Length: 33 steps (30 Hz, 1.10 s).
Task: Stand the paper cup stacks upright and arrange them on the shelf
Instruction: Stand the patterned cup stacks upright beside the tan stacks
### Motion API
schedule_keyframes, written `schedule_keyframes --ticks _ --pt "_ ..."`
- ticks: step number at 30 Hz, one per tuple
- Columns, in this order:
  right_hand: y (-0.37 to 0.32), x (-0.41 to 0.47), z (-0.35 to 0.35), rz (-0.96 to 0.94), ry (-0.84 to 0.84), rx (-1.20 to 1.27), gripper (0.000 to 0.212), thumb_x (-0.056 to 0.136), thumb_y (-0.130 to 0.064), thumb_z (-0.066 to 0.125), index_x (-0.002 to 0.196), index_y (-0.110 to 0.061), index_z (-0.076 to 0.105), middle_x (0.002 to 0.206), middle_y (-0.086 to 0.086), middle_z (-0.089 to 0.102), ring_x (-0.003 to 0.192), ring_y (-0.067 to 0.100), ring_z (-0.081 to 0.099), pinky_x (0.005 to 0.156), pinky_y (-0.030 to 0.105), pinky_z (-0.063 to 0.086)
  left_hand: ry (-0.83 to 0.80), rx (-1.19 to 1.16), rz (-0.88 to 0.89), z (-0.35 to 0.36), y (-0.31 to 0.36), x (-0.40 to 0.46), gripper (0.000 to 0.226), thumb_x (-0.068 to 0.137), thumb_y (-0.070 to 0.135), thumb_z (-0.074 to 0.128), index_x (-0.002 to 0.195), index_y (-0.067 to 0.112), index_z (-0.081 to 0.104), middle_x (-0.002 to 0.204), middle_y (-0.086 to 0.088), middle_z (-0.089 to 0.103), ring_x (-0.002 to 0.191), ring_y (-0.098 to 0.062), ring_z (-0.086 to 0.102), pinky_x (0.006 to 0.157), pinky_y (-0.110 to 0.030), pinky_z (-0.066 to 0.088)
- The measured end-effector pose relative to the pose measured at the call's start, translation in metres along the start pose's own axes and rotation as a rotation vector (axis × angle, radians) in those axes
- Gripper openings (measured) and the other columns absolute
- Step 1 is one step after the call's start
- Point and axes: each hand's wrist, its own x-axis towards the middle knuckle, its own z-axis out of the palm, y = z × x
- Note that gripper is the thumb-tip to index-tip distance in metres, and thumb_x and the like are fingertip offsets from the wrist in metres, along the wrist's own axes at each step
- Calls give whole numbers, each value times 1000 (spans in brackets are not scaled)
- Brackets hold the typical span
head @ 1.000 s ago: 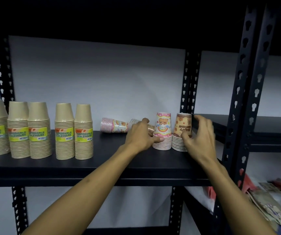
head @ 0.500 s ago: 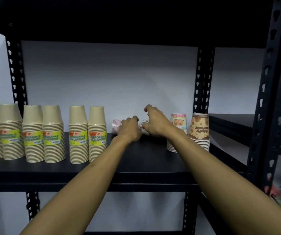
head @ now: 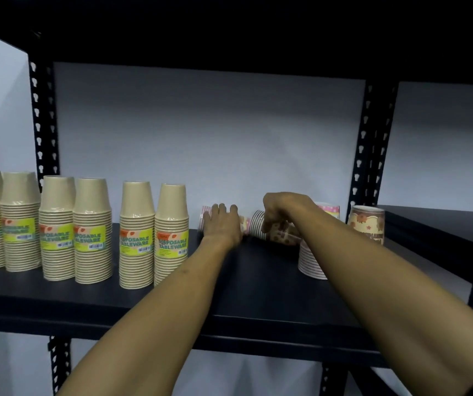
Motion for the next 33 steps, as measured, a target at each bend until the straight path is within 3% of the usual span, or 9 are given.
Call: schedule_keyframes --ticks 2,4,6,9,12,17,22,28,33 --pt "-1 6 3 19 -13 -9 30 76 -25 81 95 -8 66 83 5 69 68 22 66 67 32 54 -8 71 -17 0 2 -1 66 90 30 59 146 13 29 147 -12 35 140 -30 27 114 -48 23" --pt "-2 11 9 27 11 6 32 78 -22 79 103 -10 64 99 7 71 71 22 65 66 31 49 32 179 -22 -3 5 -1 71 88 27 60 148 12 26 146 -13 35 137 -30 30 111 -47 25" --pt "-2 18 19 33 59 10 50 77 -20 80 121 -9 59 123 11 64 101 28 63 75 35 49 68 274 -31 -7 7 -2 72 85 25 62 147 10 29 143 -14 35 134 -31 31 109 -45 25" --pt "-4 23 32 41 108 -5 73 75 -19 80 138 -8 45 140 15 43 133 32 41 97 43 45 68 368 -44 -9 7 -3 61 85 27 60 141 10 41 140 -14 35 131 -31 32 111 -44 21" --pt "-4 21 35 56 102 15 73 73 -16 80 136 -10 44 136 15 48 129 33 44 96 45 44 74 384 -30 -9 5 -3 68 84 24 62 144 10 34 143 -16 37 135 -33 32 117 -47 14" --pt "-3 19 35 4 80 80 52 75 -10 74 117 -13 43 106 5 59 93 26 55 100 49 39 97 347 -53 -9 9 -9 67 82 24 63 141 12 33 136 -14 50 128 -31 42 114 -47 20" --pt "-13 19 28 -84 176 -131 50 75 -6 69 119 -15 46 122 9 58 118 30 52 107 56 32 106 293 -128 -6 9 -8 59 85 26 63 136 3 44 133 -17 48 123 -31 42 106 -38 34" --pt "-13 8 15 -192 203 -384 49 76 -3 65 121 -18 51 121 8 59 123 28 49 113 54 20 95 228 -178 -9 9 -11 50 86 24 61 131 3 49 132 -17 48 122 -31 42 104 -36 34" --pt "-18 -3 11 -218 166 -495 47 82 -3 57 124 -24 54 125 9 55 130 34 40 110 50 27 154 15 -269 -15 12 -16 57 84 20 65 133 -1 44 133 -20 48 121 -33 43 101 -38 38"
